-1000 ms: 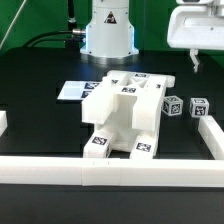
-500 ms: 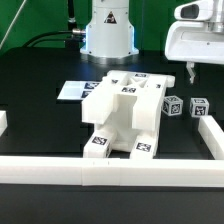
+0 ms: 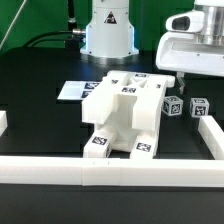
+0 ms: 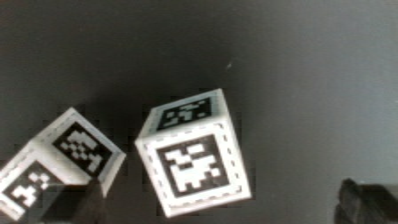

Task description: Assemble chair

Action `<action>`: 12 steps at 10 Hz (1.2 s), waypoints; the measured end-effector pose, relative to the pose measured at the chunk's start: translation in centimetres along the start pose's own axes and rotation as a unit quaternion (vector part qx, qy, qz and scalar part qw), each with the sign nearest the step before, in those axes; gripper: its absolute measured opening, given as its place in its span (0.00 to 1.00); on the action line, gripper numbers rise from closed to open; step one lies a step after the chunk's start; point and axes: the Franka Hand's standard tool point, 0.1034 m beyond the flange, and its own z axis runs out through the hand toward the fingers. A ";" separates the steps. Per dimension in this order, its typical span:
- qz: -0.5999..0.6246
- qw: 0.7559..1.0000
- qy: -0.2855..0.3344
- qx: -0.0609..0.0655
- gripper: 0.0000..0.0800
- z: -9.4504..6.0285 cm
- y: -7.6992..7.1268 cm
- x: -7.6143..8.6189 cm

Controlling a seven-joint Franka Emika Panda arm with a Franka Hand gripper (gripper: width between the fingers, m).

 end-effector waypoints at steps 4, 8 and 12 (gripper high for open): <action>-0.005 1.000 0.000 -0.002 0.81 0.4 0.0 0.3; -0.006 1.000 0.003 0.000 0.81 0.3 -0.5 0.7; -0.115 0.993 -0.004 -0.002 0.81 -0.1 -1.6 1.9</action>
Offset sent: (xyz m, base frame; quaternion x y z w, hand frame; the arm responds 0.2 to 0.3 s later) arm 0.0084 0.0042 -0.0048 -0.0032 0.0026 0.0096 0.9999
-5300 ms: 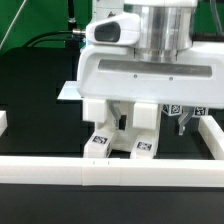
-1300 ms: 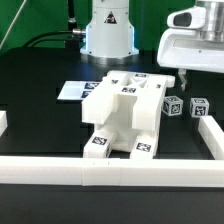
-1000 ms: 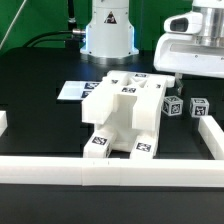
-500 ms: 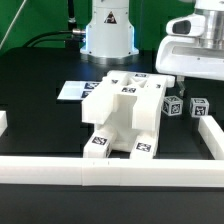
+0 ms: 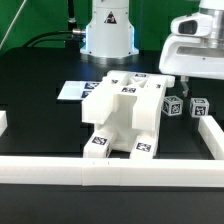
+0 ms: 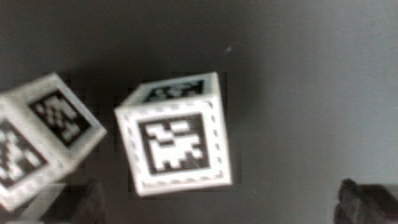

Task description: Assemble chair

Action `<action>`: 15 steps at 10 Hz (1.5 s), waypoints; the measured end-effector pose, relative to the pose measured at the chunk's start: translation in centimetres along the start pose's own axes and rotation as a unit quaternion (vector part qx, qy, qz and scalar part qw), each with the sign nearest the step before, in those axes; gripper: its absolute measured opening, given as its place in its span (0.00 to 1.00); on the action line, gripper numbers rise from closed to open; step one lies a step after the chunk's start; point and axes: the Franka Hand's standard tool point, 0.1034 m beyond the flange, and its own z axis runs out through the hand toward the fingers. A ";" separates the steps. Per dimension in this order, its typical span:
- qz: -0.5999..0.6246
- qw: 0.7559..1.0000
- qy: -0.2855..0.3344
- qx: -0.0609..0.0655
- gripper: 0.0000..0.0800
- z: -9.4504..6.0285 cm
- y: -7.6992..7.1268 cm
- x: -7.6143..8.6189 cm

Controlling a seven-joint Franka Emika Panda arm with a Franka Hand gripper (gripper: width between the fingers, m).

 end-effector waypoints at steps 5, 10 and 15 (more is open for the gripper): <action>-0.012 1.000 0.003 0.002 0.81 0.1 -0.2 0.3; 0.009 1.000 0.000 -0.002 0.81 0.8 -0.4 -1.2; 0.002 1.000 -0.002 -0.005 0.81 1.4 -0.1 -1.4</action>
Offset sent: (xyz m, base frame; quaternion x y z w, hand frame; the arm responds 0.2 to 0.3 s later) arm 0.0000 0.0000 0.0000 0.0000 0.0000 0.0000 1.0000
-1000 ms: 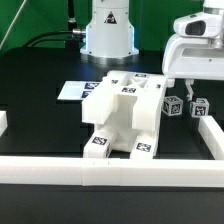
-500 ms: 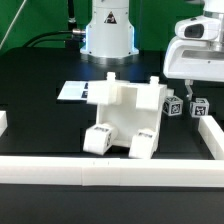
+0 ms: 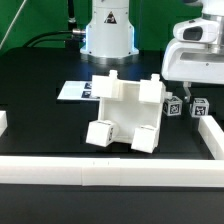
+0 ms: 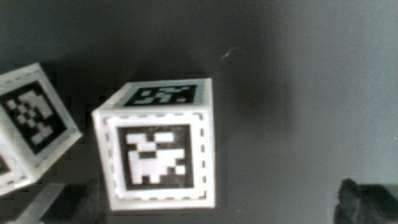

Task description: Assemble chair

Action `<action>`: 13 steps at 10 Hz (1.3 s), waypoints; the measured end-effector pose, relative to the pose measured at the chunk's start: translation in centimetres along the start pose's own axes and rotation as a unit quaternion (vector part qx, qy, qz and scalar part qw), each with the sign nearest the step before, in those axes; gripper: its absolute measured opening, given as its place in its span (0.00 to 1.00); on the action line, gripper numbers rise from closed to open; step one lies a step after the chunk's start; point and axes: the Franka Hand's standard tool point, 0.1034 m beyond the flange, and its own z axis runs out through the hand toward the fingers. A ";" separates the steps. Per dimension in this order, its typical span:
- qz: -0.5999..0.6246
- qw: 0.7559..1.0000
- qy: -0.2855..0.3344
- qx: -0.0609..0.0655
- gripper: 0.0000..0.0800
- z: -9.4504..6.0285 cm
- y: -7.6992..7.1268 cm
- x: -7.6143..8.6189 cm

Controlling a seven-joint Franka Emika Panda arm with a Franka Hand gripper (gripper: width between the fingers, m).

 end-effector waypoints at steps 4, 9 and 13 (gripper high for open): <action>0.000 1.000 0.004 -0.002 0.81 1.3 0.3 -0.9; -0.010 1.000 0.005 -0.004 0.36 1.4 0.7 -0.8; -0.023 1.000 0.001 -0.006 0.36 0.2 1.3 0.8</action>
Offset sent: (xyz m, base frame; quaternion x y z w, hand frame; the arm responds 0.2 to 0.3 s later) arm -0.0112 0.0018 -0.0112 0.0052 0.0131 0.0110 0.9998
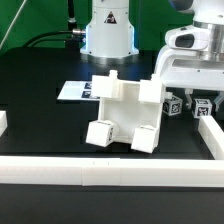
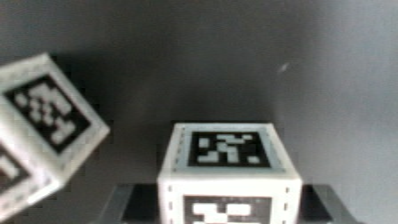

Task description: Assemble chair

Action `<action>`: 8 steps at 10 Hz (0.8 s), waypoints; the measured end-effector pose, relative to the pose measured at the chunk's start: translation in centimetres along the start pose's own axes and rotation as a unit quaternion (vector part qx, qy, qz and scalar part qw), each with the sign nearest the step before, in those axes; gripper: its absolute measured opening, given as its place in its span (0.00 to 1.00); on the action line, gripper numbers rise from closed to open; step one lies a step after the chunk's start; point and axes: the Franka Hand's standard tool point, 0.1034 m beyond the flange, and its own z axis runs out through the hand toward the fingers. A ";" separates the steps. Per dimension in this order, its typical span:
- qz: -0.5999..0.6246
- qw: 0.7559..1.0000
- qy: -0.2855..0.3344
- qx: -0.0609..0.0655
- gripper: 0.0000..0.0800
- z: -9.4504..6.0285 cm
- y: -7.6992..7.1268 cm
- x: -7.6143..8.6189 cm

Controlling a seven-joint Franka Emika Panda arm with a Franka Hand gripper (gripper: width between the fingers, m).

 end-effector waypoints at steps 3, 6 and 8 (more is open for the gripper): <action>-0.006 1.000 -0.010 0.007 0.36 -5.1 0.8 3.9; 0.007 1.000 -0.007 0.013 0.36 -7.1 1.7 5.7; 0.007 1.000 -0.008 0.012 0.36 -7.0 1.7 5.6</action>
Offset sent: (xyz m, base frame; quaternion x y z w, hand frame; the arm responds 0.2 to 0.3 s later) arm 0.0325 -0.0155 0.0626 0.0388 -0.0261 0.0218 0.9987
